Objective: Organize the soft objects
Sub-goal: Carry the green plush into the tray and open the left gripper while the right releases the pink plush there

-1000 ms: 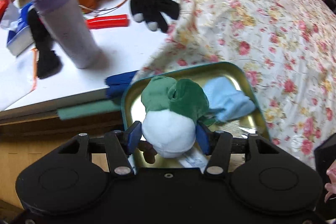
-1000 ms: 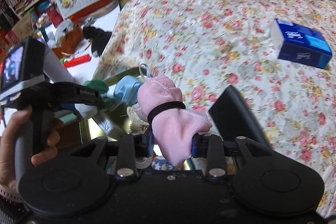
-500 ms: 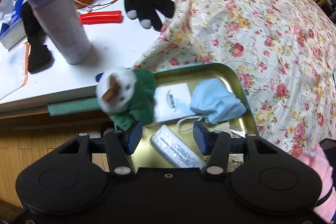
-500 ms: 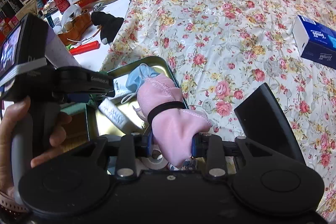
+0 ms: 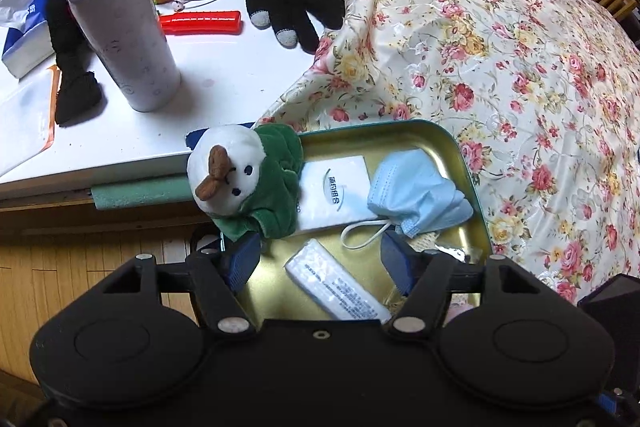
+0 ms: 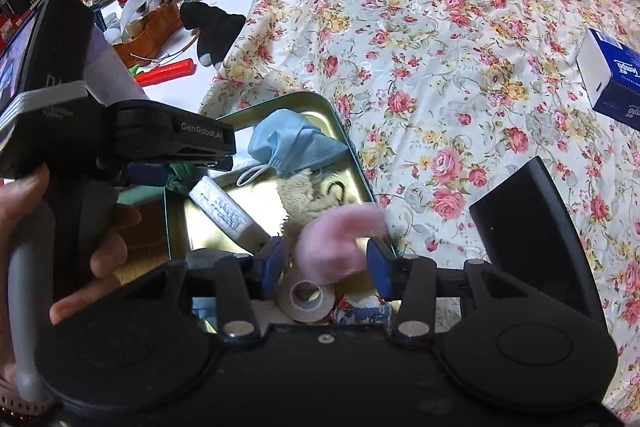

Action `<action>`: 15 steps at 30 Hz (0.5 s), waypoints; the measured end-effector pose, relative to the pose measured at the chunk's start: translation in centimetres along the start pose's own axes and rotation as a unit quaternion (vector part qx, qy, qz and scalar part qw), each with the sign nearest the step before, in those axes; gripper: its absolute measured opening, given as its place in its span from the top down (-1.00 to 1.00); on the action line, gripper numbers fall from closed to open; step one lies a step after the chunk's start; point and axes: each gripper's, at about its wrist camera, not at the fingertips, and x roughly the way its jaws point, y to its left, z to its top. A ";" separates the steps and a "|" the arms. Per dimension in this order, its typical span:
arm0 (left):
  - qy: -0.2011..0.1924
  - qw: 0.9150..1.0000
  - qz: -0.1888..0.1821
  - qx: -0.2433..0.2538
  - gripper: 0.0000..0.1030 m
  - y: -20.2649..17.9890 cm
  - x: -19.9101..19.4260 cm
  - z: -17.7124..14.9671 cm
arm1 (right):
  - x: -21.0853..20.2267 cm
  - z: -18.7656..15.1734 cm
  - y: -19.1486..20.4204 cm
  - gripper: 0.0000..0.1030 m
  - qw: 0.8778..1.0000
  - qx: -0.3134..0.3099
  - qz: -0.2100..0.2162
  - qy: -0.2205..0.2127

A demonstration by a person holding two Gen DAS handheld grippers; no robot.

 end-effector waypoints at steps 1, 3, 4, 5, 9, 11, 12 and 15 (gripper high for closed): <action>0.000 1.000 0.000 0.000 -0.21 0.0 0.0 0.0 | -0.1 0.0 0.0 0.14 1.000 0.002 0.000 0.001; -0.002 1.000 0.001 0.003 -0.22 0.0 -0.1 0.0 | -0.3 0.0 -0.2 0.14 1.000 0.003 -0.003 0.001; -0.003 1.000 0.003 0.005 -0.22 -0.1 -0.2 -0.1 | -0.4 0.1 -0.2 0.14 1.000 0.003 -0.007 0.002; -0.004 1.000 0.005 0.007 -0.23 -0.1 -0.2 -0.1 | -0.4 0.1 -0.2 0.14 1.000 0.003 -0.012 0.002; -0.004 1.000 0.015 0.015 -0.24 -0.1 -0.1 -0.3 | -0.5 -0.1 -0.2 0.14 0.999 0.006 -0.032 0.014; -0.003 1.000 0.020 0.019 -0.25 0.0 -0.1 -0.5 | -0.5 -0.3 -0.3 0.14 0.999 0.008 -0.037 0.019; -0.003 1.000 0.023 0.021 -0.25 0.0 -0.1 -0.5 | -0.5 -0.5 -0.3 0.13 0.999 0.010 -0.038 0.021; -0.003 0.999 0.030 0.029 -0.28 -0.2 0.0 -0.7 | -0.6 -0.8 -0.4 0.11 0.999 0.016 -0.039 0.029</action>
